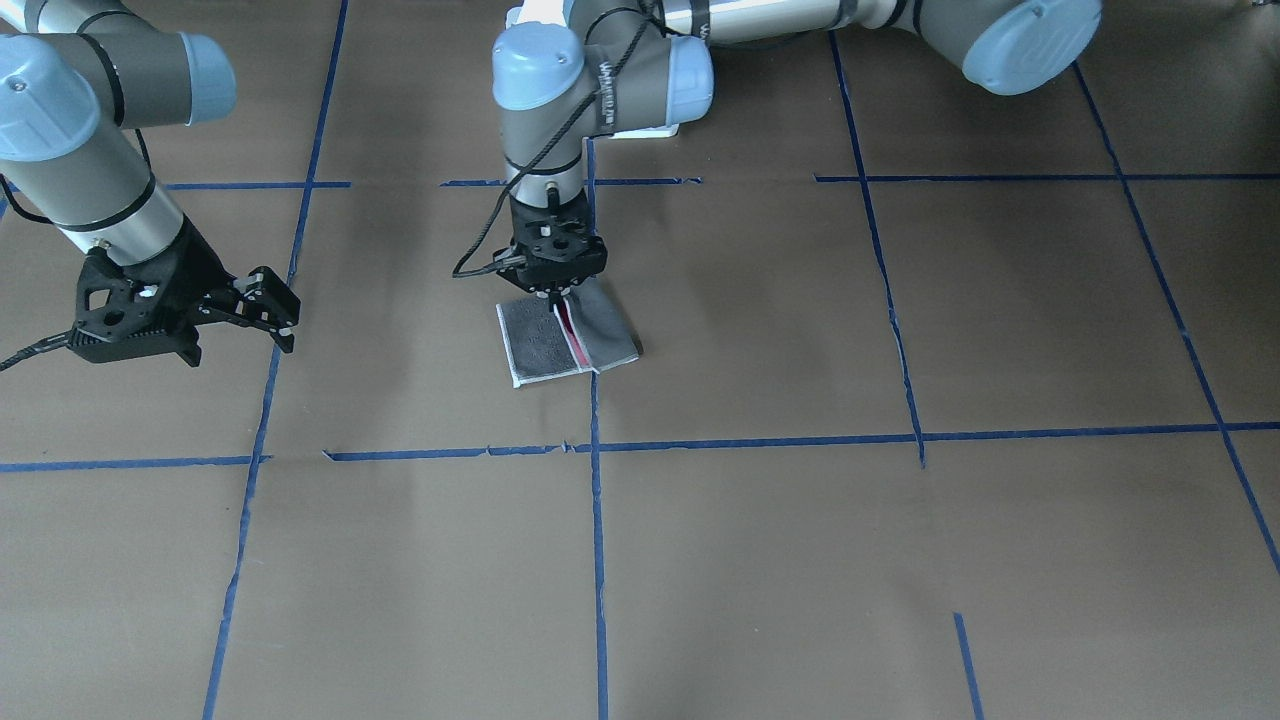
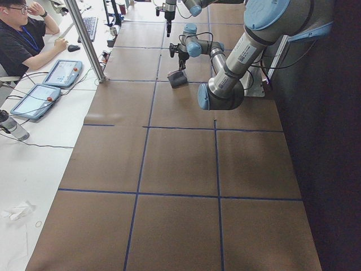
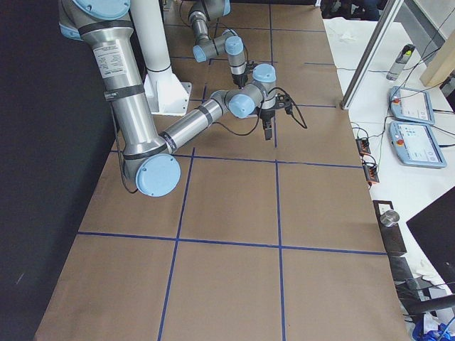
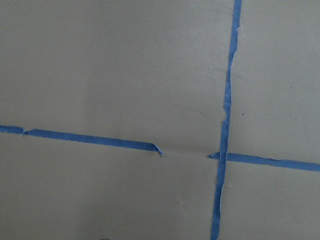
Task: Fold towel twice with both arms
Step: 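Lift the strip end with the left gripper and fold it over onto the other half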
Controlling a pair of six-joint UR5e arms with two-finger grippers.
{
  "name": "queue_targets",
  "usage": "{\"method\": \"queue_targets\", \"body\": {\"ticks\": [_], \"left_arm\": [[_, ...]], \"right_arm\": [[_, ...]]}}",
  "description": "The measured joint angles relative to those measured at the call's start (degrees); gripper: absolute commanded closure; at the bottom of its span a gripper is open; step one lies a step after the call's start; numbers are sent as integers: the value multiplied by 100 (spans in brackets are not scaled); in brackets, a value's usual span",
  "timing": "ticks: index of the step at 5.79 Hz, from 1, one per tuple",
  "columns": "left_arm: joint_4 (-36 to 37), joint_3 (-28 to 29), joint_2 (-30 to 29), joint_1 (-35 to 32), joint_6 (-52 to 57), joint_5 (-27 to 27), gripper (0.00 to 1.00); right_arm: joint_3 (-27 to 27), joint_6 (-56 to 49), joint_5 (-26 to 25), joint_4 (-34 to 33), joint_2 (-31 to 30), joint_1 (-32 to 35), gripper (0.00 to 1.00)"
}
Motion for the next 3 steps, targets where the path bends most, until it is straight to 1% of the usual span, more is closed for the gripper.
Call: {"method": "queue_targets", "body": {"ticks": [1, 2, 3], "left_arm": [[-3, 209, -192, 78, 17, 114, 100], [-14, 482, -422, 123, 23, 170, 94], [-30, 713, -588, 152, 25, 187, 9]], "right_arm": [[1, -24, 33, 3, -47, 39, 0], [6, -30, 38, 7, -72, 58, 0], [8, -31, 37, 11, -79, 62, 0]]}}
